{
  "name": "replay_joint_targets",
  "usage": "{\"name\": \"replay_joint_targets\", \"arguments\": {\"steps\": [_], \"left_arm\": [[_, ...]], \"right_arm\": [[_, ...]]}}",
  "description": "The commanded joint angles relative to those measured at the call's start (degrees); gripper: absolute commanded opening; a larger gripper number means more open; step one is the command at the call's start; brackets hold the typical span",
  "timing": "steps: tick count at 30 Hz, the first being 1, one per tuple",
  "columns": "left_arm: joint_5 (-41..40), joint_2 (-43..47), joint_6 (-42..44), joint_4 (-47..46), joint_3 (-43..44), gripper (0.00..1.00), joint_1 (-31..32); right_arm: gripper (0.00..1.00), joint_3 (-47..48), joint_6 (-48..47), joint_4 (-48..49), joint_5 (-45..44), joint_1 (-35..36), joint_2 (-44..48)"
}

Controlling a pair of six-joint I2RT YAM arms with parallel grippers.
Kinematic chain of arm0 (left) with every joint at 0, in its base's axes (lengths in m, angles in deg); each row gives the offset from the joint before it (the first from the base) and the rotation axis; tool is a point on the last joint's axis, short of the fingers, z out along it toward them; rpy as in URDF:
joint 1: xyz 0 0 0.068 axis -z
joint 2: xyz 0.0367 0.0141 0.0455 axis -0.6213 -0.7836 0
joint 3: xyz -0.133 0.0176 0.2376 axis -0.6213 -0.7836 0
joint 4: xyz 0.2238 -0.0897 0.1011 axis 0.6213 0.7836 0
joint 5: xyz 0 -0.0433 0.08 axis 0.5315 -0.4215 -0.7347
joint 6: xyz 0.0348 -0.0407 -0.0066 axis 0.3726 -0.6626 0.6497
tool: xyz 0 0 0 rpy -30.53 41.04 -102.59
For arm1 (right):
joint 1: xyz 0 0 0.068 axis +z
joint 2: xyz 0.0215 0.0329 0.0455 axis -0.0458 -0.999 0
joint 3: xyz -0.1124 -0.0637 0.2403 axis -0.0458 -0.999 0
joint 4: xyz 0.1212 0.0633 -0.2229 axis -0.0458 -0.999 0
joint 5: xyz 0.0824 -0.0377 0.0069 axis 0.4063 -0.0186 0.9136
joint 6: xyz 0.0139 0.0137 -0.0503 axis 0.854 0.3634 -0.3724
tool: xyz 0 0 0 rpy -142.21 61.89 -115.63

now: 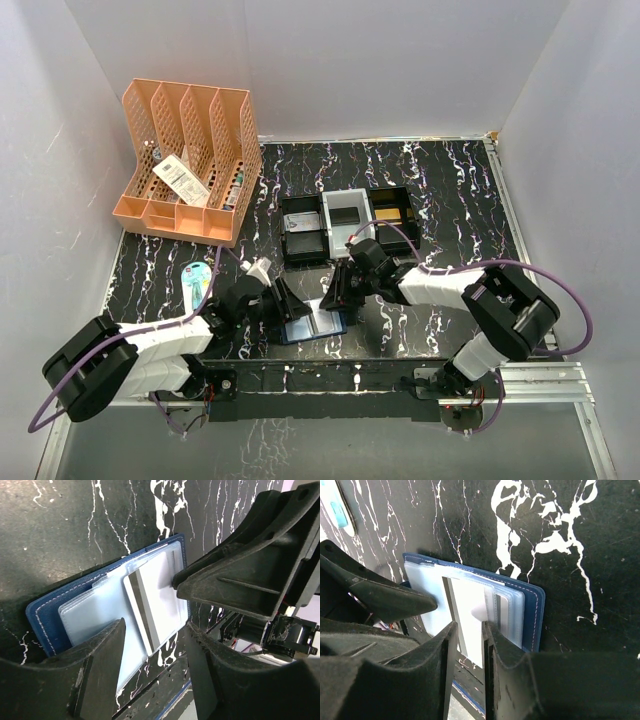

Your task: Take the credit cards out of the card holder

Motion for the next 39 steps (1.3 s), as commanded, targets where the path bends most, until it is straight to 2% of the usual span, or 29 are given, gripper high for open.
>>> {"name": "replay_joint_targets", "arguments": {"steps": [1,5,7,9,12,17,20,24,28,36,39], "left_arm": [[1.12,1.25,1.73,0.03,2.88,0.51,0.33],[0.47,0.70,0.87,2.10,3.50,0.51,0.39],[-0.73,0.03,-1.12,1.86,2.38,0.43,0.39],[-2.90,0.17,-3.84,-2.31,-0.62,0.35,1.19],[-4.50,-0.20,-6.23,-9.60,-5.97,0.33,2.18],[-2.74,-3.92,-6.24,-9.39,-5.14,0.36,2.16],[-2.59,-6.13,-8.24,-14.22,-6.62,0.35,2.33],[-3.85,-7.08,-9.20,-9.87,-5.48,0.29,2.43],[-3.71,-7.96,-9.89,-14.63,-7.19,0.22,2.47],[-0.37,-12.92,-8.15,-23.54,-5.45,0.21,2.45],[-0.45,-15.66,-9.78,-27.82,-6.75,0.09,2.56]], "right_arm": [[0.25,-3.53,-0.67,0.03,-2.40,0.16,0.03],[0.26,-5.72,0.03,0.76,-2.35,0.21,0.47],[0.27,-7.11,0.66,1.63,-2.61,0.15,0.60],[0.27,-7.79,0.95,1.70,-3.26,0.20,0.42],[0.27,-8.20,1.12,1.78,-3.02,0.17,-0.20],[0.27,-8.73,0.72,3.18,-1.09,0.15,-0.21],[0.27,-8.05,-0.36,1.82,-0.96,0.14,-0.19],[0.26,-8.10,-2.22,1.66,-0.92,0.20,0.18],[0.25,-7.30,-3.51,1.25,0.02,0.19,-1.36],[0.25,-7.85,-3.51,1.90,1.14,0.14,-1.78],[0.25,-8.16,-3.54,1.69,0.76,0.13,-1.62]]}}
